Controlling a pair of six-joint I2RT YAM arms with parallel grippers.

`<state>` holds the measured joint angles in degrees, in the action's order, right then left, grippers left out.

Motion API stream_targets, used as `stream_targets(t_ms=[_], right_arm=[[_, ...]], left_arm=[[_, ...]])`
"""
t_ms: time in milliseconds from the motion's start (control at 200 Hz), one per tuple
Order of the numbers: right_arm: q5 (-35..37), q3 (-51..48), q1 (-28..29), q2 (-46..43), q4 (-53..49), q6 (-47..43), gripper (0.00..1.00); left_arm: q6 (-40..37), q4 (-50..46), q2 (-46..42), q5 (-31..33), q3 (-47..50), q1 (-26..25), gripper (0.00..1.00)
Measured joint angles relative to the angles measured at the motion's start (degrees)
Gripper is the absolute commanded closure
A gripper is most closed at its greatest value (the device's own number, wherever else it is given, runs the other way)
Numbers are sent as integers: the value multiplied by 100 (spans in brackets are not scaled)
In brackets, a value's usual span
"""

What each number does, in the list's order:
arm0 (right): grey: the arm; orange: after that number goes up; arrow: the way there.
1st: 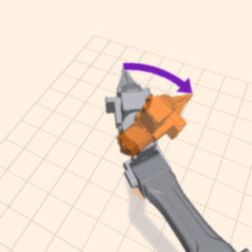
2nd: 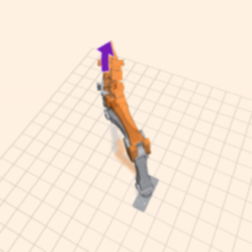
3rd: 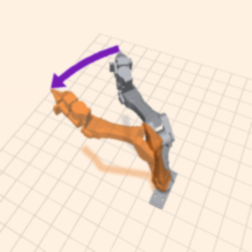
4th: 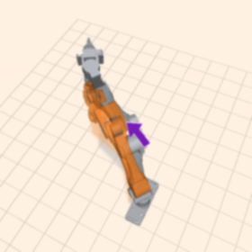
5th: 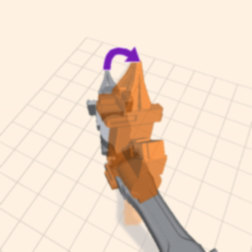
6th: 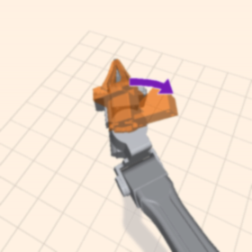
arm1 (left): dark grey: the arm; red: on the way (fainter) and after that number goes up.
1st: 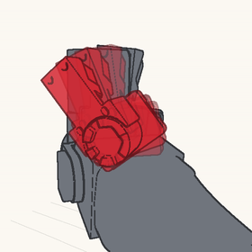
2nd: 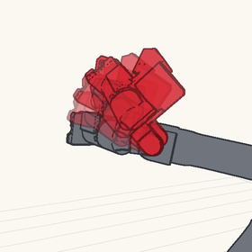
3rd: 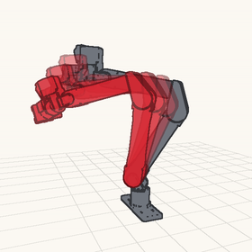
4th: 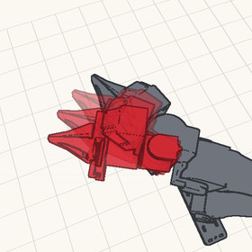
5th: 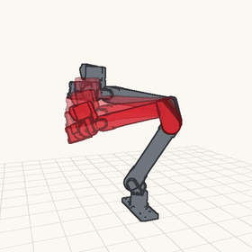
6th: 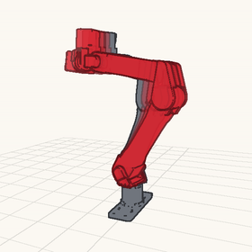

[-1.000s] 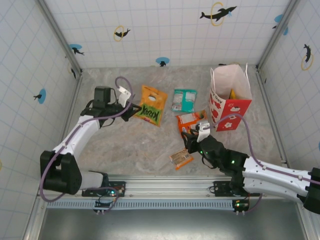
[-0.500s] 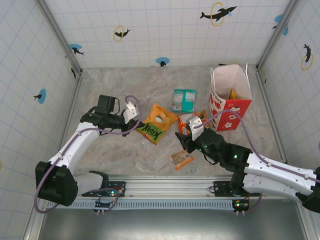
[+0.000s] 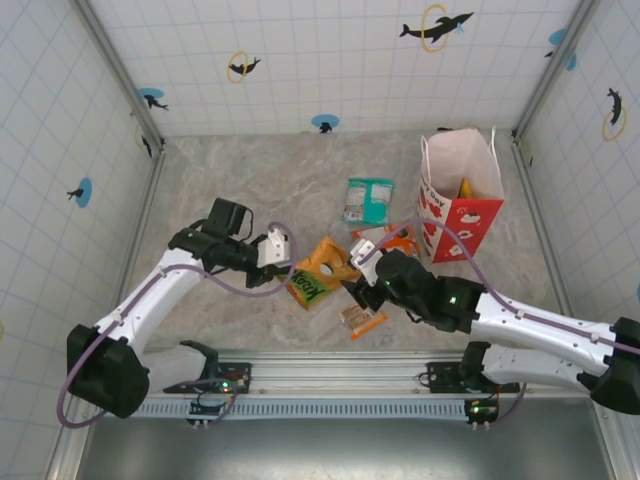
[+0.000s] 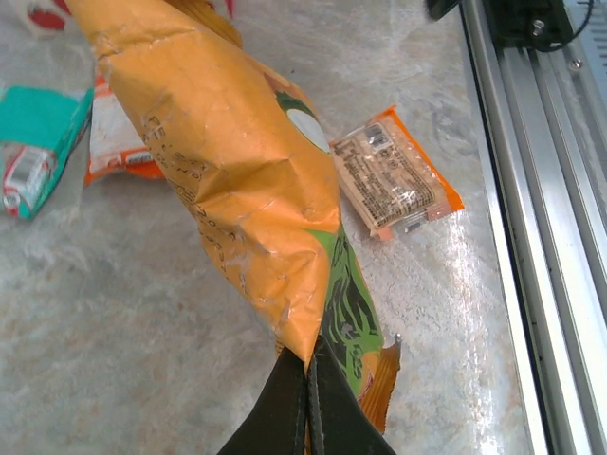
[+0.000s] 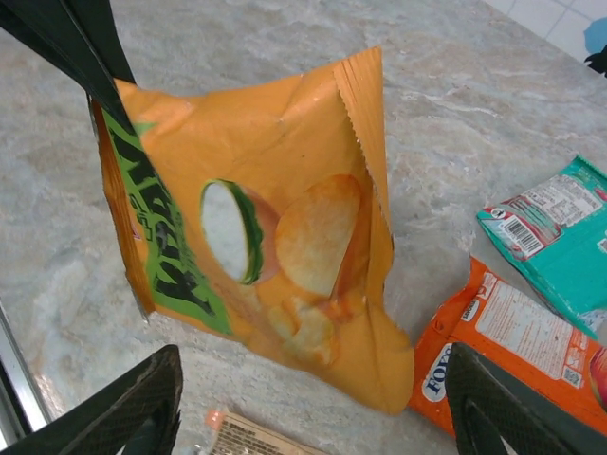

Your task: Place the snacks into the paper bag

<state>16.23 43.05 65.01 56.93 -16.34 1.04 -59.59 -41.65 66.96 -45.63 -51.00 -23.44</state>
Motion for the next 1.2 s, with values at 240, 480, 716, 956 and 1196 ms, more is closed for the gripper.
stream_targets(t_ms=[240, 480, 716, 956, 1196], right_arm=[[-745, -7, -468, 17, 284, -168, 23], [-1991, -186, -988, 7, 741, -101, 25], [-2938, -275, -1067, 90, 804, 48, 32], [-3032, -494, -1187, 164, 778, 146, 53], [-3012, -734, -1298, -39, 929, 149, 81]], left_arm=[[-695, -59, -173, -39, 31, -339, 100], [-1003, -61, -289, -39, 76, -518, 100], [-1001, 92, -328, -35, 79, -531, 100], [-822, 271, -326, -33, 76, -544, 100], [-479, 352, -319, 35, 70, -577, 100]])
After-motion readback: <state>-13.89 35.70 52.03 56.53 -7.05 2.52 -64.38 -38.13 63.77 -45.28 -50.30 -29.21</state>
